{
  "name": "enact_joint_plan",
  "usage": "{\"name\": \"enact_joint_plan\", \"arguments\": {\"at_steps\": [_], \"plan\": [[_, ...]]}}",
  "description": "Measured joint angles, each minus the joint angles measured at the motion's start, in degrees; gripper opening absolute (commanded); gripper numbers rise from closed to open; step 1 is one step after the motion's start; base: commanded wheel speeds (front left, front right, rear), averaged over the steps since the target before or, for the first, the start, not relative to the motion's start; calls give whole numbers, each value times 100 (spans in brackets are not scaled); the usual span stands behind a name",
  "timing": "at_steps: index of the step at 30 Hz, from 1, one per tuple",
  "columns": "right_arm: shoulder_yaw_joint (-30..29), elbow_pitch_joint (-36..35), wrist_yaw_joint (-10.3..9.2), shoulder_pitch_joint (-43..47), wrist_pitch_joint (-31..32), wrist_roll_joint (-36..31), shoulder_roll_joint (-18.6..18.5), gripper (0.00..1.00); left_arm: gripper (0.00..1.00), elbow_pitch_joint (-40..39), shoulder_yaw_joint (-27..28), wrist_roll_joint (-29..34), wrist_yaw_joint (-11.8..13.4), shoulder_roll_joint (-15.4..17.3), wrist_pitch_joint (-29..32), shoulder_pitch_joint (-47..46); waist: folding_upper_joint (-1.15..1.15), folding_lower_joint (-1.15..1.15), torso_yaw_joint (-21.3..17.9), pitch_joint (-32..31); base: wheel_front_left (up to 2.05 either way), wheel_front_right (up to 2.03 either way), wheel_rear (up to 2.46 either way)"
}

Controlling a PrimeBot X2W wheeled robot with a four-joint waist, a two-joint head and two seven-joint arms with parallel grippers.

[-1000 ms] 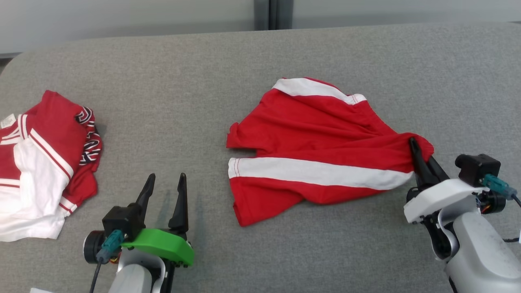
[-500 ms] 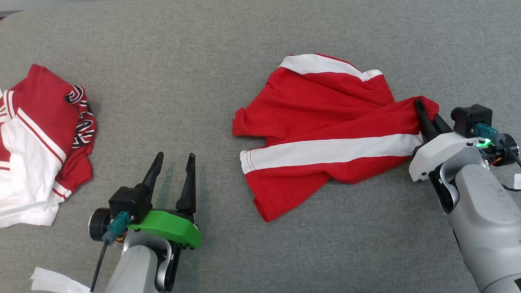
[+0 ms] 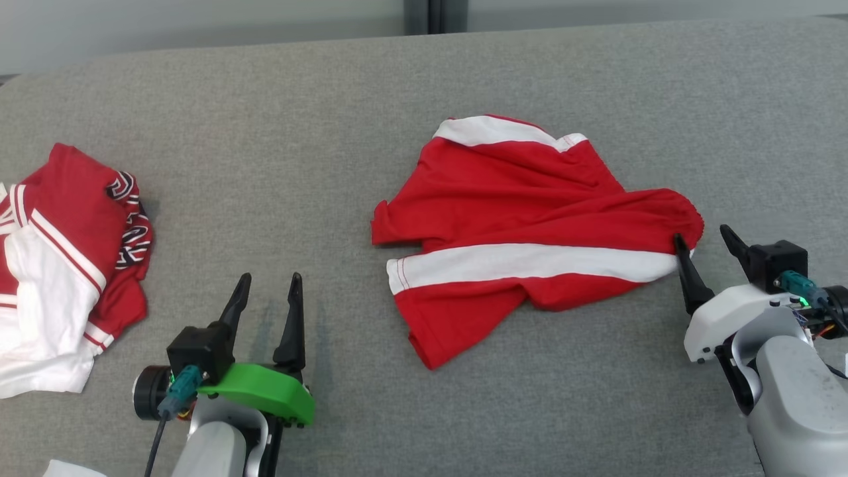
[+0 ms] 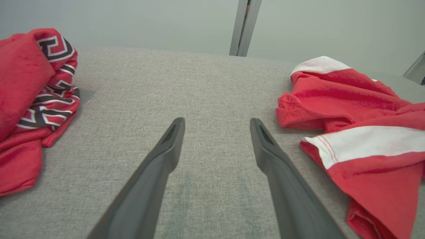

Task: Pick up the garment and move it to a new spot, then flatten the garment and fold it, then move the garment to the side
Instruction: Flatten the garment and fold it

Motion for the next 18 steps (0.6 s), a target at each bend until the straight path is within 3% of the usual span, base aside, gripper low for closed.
{"name": "enact_joint_plan", "arguments": {"at_steps": [3,12,18], "plan": [[-81,-246,0,156,0,-80,-3,100,100,-26,59,64,0,-2,0,64,0,0,-46,-131,0,0,0],[-266,-1868,0,666,1,-357,338,100,100,-441,180,453,77,-2,-1,347,0,0,-96,-472,0,0,0],[-369,-2156,0,1194,-7,-400,493,100,100,-602,189,537,110,-1,0,731,0,0,-77,-717,0,0,0]]}}
